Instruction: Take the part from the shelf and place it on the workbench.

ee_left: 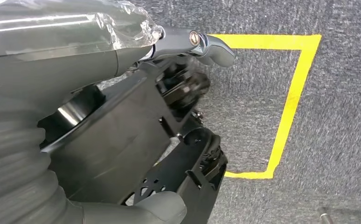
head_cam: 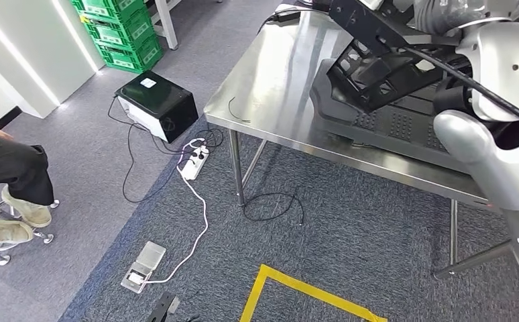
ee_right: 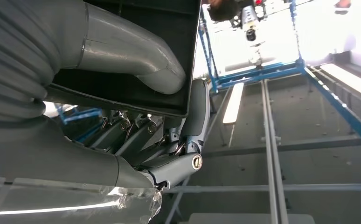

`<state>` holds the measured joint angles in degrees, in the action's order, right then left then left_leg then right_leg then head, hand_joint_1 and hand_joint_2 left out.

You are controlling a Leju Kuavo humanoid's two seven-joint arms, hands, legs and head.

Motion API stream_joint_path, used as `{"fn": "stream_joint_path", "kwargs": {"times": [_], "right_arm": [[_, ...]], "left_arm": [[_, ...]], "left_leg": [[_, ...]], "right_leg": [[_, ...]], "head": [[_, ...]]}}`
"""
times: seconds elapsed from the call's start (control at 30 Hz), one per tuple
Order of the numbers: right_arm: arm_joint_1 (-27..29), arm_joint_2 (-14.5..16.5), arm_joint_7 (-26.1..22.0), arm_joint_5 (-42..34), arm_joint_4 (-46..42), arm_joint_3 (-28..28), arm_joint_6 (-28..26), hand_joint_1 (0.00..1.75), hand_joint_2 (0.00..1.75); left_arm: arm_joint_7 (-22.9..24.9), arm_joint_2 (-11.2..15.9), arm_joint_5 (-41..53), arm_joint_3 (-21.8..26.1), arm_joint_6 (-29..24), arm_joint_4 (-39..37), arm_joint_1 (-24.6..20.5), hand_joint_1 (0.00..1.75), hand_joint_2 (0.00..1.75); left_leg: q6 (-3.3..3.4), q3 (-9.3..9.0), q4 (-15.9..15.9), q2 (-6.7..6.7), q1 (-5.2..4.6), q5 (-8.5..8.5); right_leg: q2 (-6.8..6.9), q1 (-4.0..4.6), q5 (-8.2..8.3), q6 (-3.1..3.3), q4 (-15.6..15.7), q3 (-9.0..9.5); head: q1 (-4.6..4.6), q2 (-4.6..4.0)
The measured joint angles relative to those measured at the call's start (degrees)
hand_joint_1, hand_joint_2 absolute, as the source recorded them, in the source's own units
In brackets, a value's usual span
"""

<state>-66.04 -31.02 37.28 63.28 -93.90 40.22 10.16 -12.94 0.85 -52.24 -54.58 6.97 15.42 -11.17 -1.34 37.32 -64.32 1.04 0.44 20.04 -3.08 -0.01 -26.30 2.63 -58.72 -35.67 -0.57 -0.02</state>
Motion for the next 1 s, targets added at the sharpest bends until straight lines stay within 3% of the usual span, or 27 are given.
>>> {"fn": "stream_joint_path", "kwargs": {"times": [0.07,0.13,0.2,0.23,0.3,0.37,0.4,0.43,0.5,0.57,0.7,0.77,0.83,0.87,0.9,0.93,1.0], "right_arm": [[0.0,0.0,0.1,0.0,0.2,0.0,0.0,1.75,1.75],[0.1,0.1,0.2,-0.1,0.4,0.0,-0.1,1.75,1.75],[0.0,0.1,0.3,-0.1,0.5,0.0,-0.2,1.75,1.75],[-0.1,0.1,0.3,-0.1,0.5,0.0,-0.2,1.75,1.75],[-0.1,0.1,0.4,-0.2,0.6,0.0,-0.3,1.75,1.75],[0.1,0.1,0.4,-0.3,0.8,0.0,-0.4,1.75,1.75],[0.1,0.1,0.4,-0.3,0.9,0.0,-0.4,1.75,1.75],[0.1,0.1,0.4,-0.3,0.9,0.0,-0.4,1.75,1.75],[0.0,0.1,0.5,-0.4,1.0,0.0,-0.4,1.75,1.75],[-0.1,0.1,0.6,-0.5,1.0,0.0,-0.5,1.75,1.75],[-0.3,0.0,0.7,-0.6,1.2,0.0,-0.6,1.75,1.75],[-0.4,0.0,0.7,-0.7,1.3,0.0,-0.6,1.75,1.75],[-0.3,0.0,0.7,-0.7,1.3,0.0,-0.6,1.75,1.75],[-0.3,0.1,0.7,-0.7,1.3,0.0,-0.6,1.75,1.75],[-0.2,0.1,0.7,-0.7,1.3,0.0,-0.6,1.75,1.75],[-0.2,0.1,0.7,-0.7,1.3,0.1,-0.6,1.75,1.75],[-0.2,0.1,0.7,-0.7,1.4,0.1,-0.6,1.75,1.75]], "left_arm": [[-0.1,0.0,0.0,0.0,0.0,0.0,0.0,0.00,1.75],[-0.1,0.0,0.0,0.0,0.0,0.0,0.0,0.00,1.75],[-0.2,0.0,0.0,0.0,0.0,-0.1,-0.2,0.00,1.75],[-0.2,0.0,0.1,0.0,0.0,-0.1,-0.3,0.00,1.75],[-0.3,0.0,0.2,0.0,0.0,-0.1,-0.2,0.00,1.75],[-0.4,0.0,0.4,0.0,0.0,-0.1,-0.1,0.00,1.75],[-0.4,0.0,0.4,0.0,-0.1,-0.1,-0.1,0.00,1.75],[-0.4,-0.1,0.4,0.0,-0.1,-0.1,-0.1,0.00,1.75],[-0.5,-0.1,0.4,0.0,-0.1,-0.1,-0.2,0.00,1.75],[-0.5,-0.1,0.4,0.0,0.0,-0.1,-0.2,0.00,1.75],[-0.5,-0.1,0.4,0.0,0.2,-0.1,-0.3,0.00,1.75],[-0.5,-0.1,0.5,0.0,0.2,-0.1,-0.3,0.00,1.75],[-0.5,-0.1,0.5,0.0,0.2,-0.1,-0.2,0.00,1.75],[-0.5,-0.1,0.5,0.0,0.2,-0.1,-0.1,0.00,1.75],[-0.5,-0.1,0.5,0.0,0.2,-0.1,0.0,0.00,1.75],[-0.5,-0.1,0.5,0.0,0.2,-0.1,0.0,0.00,1.75],[-0.5,-0.1,0.5,0.0,0.2,-0.1,0.0,0.00,1.75]], "left_leg": [[0.51,-1.67,4.4,1.07,-0.17,-1.31],[0.75,-1.96,5.3,0.70,-0.23,-1.32],[1.22,-2.37,6.2,0.06,-0.04,-1.73],[1.42,-2.57,6.7,-0.29,0.08,-1.93],[1.64,-2.71,6.9,-0.94,0.12,-2.01],[1.59,-2.72,6.8,-1.67,0.20,-1.87],[1.47,-2.73,6.6,-2.03,0.31,-1.71],[1.25,-2.74,6.4,-2.35,0.46,-1.48],[0.58,-2.75,5.7,-2.94,0.65,-0.85],[-0.12,-2.75,5.2,-3.34,0.53,-0.40],[-1.35,-3.02,4.4,-3.62,0.60,0.58],[-1.66,-1.06,-0.6,-2.58,0.72,3.68],[-1.65,2.68,-8.6,-1.86,0.67,7.30],[-1.57,4.02,-11.2,-1.71,0.63,7.96],[-1.39,4.41,-11.8,-1.62,0.58,7.48],[-1.09,3.72,-10.1,-1.50,0.47,5.92],[-0.20,0.47,-2.5,-0.36,0.21,1.79]], "right_leg": [[-0.69,-0.12,-0.03,-0.36,-0.1,-0.26],[-1.13,-0.36,0.07,-1.00,0.0,-0.45],[-0.16,-0.39,-0.71,-1.67,-1.0,-0.86],[0.65,-0.37,-1.90,-1.97,-2.9,-1.71],[2.06,-0.59,-5.19,-2.48,-9.8,-4.95],[2.47,-0.99,-6.52,-2.96,-15.1,-7.75],[2.67,-1.21,-5.57,-3.22,-14.7,-7.73],[2.99,-1.41,-3.78,-3.46,-12.2,-6.60],[4.26,-1.44,-0.45,-3.79,-4.5,-2.99],[4.71,-1.15,0.41,-3.36,-0.7,-1.25],[3.29,-1.09,0.39,-1.72,-0.5,-1.15],[2.89,-1.16,0.45,-1.00,-0.3,-0.97],[2.31,-0.94,0.40,-0.58,-0.3,-0.96],[1.91,-0.81,0.39,-0.51,-0.3,-0.95],[1.47,-0.69,0.39,-0.48,-0.3,-0.91],[1.03,-0.59,0.38,-0.47,-0.3,-0.84],[0.23,-0.43,0.38,-0.51,-0.4,-0.75]], "head": [[0.02,0.00],[0.03,0.00],[0.24,0.00],[0.50,0.00],[1.21,0.00],[1.68,0.00],[1.90,0.00],[2.08,0.00],[2.62,0.00],[2.98,0.00],[2.13,0.00],[1.41,0.00],[0.64,0.00],[0.40,0.00],[0.21,0.00],[0.04,0.00],[-0.29,0.00]]}}
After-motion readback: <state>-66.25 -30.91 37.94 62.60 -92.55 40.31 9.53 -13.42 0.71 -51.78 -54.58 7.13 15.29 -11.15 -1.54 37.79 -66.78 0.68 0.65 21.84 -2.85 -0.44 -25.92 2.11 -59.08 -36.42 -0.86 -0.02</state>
